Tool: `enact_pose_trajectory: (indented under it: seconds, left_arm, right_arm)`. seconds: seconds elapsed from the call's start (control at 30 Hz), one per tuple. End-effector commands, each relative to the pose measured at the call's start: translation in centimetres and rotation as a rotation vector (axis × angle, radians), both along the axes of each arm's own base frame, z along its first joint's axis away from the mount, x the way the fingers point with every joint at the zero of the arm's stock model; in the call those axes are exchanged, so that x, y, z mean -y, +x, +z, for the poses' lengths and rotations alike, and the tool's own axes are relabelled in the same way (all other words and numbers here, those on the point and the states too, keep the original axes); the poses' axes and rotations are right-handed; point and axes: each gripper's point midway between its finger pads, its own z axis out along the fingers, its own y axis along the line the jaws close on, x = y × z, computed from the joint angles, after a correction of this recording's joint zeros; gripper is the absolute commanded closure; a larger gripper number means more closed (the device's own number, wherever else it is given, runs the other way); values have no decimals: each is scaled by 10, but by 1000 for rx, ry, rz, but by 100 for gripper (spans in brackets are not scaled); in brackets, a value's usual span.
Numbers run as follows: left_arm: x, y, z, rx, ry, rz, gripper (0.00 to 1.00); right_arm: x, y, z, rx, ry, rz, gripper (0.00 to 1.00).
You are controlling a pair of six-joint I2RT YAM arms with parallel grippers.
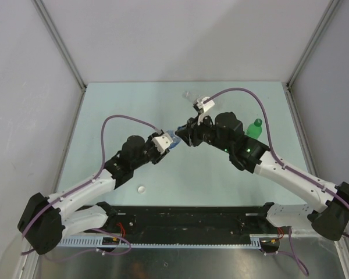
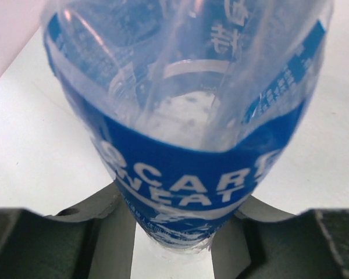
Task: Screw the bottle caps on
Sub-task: Screw the bottle cap onto the plastic bottle.
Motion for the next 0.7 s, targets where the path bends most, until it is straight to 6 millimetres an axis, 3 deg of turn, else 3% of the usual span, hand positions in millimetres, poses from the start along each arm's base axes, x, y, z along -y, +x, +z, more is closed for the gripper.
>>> enact_pose_trajectory:
  seconds: [0.0, 0.17, 0.37, 0.53, 0.67]
  left_arm:
    - [23, 33, 130, 305, -330, 106, 100]
    - [24, 46, 123, 291, -335, 182, 100]
    - [25, 48, 119, 289, -337, 200, 100]
    - [30, 47, 113, 276, -325, 176, 100]
    - [34, 46, 103, 254, -317, 157, 100]
  right_arm:
    - [2, 7, -80, -315, -70, -228, 100]
    - [-3, 23, -84, -346, -9, -331, 100]
    - [3, 34, -78, -330, 29, -411, 100]
    - [2, 33, -72, -310, 35, -389, 88]
    - [1, 33, -55, -259, 54, -362, 76]
